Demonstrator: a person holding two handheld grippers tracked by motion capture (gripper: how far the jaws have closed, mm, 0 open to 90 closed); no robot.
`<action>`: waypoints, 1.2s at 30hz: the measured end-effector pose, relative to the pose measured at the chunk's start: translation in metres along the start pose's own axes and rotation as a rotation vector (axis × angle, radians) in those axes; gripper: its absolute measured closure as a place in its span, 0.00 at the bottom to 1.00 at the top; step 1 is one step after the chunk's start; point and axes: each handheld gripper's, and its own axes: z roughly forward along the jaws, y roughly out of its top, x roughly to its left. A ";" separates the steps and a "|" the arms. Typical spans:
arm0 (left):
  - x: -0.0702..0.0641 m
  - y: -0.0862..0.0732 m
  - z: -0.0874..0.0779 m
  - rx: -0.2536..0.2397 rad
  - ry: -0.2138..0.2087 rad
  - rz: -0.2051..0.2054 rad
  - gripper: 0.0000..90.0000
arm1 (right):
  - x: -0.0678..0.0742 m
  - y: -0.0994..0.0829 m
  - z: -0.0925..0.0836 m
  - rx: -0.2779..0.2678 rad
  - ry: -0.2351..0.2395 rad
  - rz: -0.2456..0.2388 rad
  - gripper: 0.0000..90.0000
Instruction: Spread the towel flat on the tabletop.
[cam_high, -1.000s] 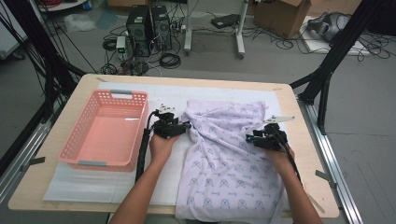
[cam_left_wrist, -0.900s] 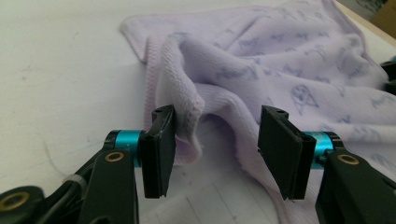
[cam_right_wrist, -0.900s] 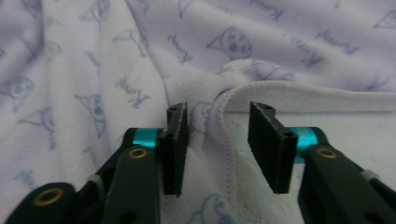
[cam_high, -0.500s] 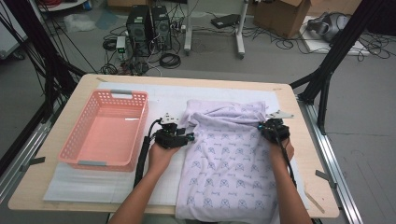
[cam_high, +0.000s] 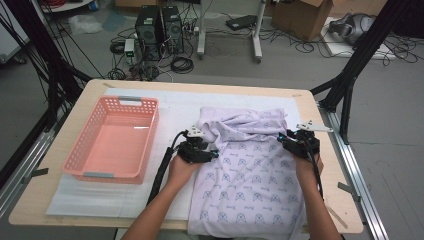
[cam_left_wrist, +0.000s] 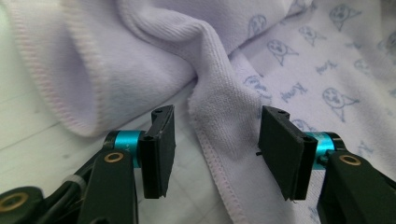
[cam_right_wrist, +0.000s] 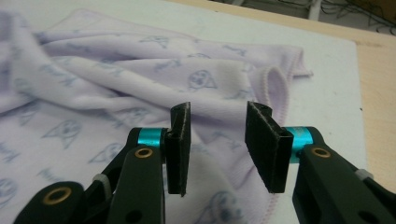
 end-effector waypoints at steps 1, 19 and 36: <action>-0.003 0.000 0.001 0.005 0.008 0.018 0.53 | 0.002 0.000 -0.003 -0.008 0.014 -0.011 0.67; 0.057 -0.003 -0.029 -0.084 0.342 -0.159 0.96 | -0.011 -0.037 -0.024 0.034 0.145 0.040 0.61; 0.053 -0.008 -0.033 -0.083 0.182 -0.196 0.66 | -0.003 -0.034 -0.035 0.016 0.267 0.051 0.62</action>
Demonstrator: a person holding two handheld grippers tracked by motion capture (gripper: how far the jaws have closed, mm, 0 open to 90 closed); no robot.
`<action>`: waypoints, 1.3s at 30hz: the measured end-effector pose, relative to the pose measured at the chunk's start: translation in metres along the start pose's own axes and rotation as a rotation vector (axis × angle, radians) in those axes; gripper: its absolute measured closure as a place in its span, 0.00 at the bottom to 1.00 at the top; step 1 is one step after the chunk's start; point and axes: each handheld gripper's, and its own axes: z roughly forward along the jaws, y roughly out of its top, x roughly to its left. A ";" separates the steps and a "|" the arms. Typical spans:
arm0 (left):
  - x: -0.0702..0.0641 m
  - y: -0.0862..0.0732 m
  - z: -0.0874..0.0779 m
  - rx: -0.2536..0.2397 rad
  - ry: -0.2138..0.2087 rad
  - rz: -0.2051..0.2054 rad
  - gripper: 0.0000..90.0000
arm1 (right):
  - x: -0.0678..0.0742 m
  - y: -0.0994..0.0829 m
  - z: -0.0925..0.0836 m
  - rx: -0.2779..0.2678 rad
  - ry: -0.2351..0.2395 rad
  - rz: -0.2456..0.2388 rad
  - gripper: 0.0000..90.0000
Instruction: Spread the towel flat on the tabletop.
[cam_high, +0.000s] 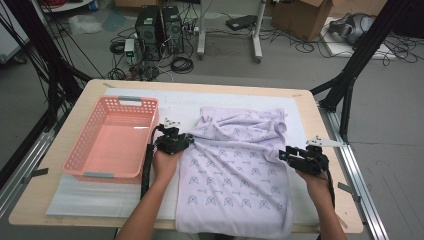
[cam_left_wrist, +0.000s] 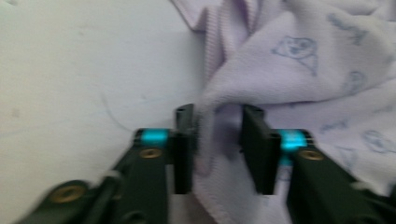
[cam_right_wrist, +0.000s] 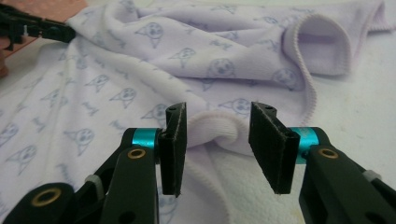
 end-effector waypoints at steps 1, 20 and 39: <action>-0.003 -0.001 -0.001 0.007 -0.002 0.017 0.62 | 0.003 -0.001 0.000 0.012 0.001 -0.018 0.62; -0.003 0.003 0.010 -0.034 0.076 0.013 0.92 | -0.027 0.003 0.053 0.060 -0.266 -0.078 0.96; -0.017 -0.042 -0.050 0.006 -0.082 0.049 0.48 | -0.004 -0.035 -0.007 0.074 -0.144 -0.058 0.68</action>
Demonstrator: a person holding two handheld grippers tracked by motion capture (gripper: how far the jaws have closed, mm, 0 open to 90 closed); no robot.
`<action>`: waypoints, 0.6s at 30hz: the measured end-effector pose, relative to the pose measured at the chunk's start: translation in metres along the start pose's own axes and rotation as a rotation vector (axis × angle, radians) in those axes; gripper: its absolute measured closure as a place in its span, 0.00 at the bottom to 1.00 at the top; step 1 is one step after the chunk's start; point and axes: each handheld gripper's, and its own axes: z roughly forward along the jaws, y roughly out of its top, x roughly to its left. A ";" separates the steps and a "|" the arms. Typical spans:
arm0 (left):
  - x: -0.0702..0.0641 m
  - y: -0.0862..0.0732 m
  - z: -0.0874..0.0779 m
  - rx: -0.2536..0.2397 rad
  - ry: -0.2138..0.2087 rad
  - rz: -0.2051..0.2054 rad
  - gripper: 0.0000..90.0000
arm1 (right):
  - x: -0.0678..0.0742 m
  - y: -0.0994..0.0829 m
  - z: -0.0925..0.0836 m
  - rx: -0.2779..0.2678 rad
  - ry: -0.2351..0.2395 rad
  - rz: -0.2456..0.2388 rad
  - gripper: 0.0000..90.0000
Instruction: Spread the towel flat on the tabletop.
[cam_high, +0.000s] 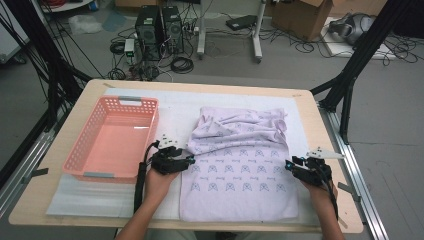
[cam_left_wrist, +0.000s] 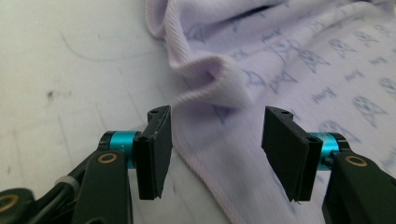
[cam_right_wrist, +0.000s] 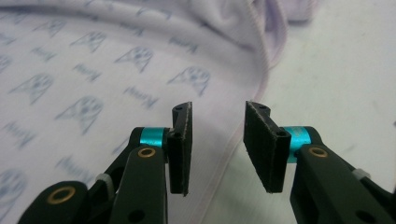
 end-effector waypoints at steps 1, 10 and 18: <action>-0.001 -0.004 -0.005 -0.002 -0.018 -0.007 0.48 | 0.002 -0.003 -0.003 0.004 0.002 -0.006 0.68; -0.034 -0.037 -0.034 0.018 -0.065 0.039 0.49 | 0.020 -0.027 -0.026 0.030 -0.001 -0.049 0.68; -0.050 -0.056 -0.050 0.017 -0.033 -0.003 0.51 | 0.029 -0.046 -0.044 0.042 0.013 -0.034 0.68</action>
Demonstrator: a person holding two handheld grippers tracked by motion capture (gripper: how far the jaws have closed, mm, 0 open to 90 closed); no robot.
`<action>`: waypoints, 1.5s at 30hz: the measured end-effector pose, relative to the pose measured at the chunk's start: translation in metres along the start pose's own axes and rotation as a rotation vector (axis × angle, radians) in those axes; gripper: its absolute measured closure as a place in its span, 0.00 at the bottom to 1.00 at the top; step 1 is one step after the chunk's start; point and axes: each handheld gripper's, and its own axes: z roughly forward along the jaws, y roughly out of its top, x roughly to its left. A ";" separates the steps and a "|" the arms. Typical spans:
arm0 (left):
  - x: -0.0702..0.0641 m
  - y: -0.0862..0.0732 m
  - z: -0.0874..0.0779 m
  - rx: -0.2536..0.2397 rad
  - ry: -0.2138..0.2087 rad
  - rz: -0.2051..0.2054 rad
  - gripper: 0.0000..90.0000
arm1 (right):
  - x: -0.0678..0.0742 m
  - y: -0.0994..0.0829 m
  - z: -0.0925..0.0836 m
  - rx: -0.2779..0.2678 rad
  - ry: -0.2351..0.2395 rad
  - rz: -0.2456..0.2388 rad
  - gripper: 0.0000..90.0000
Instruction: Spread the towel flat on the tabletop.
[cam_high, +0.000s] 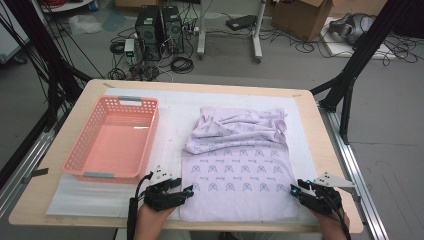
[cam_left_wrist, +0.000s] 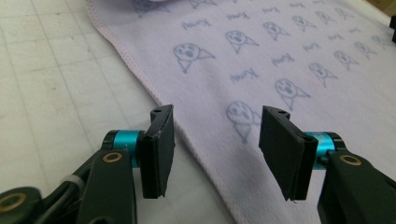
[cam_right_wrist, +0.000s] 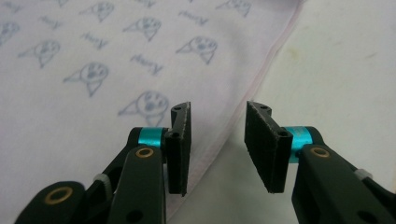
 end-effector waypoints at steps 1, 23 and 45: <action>-0.002 -0.002 -0.001 -0.010 0.012 0.007 0.51 | 0.002 -0.002 -0.001 -0.006 -0.005 0.003 0.68; 0.000 -0.029 -0.026 -0.071 0.023 -0.031 0.98 | 0.016 -0.021 -0.022 -0.014 0.026 0.003 0.97; -0.005 -0.038 -0.051 -0.145 0.022 -0.025 0.56 | 0.039 -0.037 -0.050 -0.042 0.045 0.010 0.66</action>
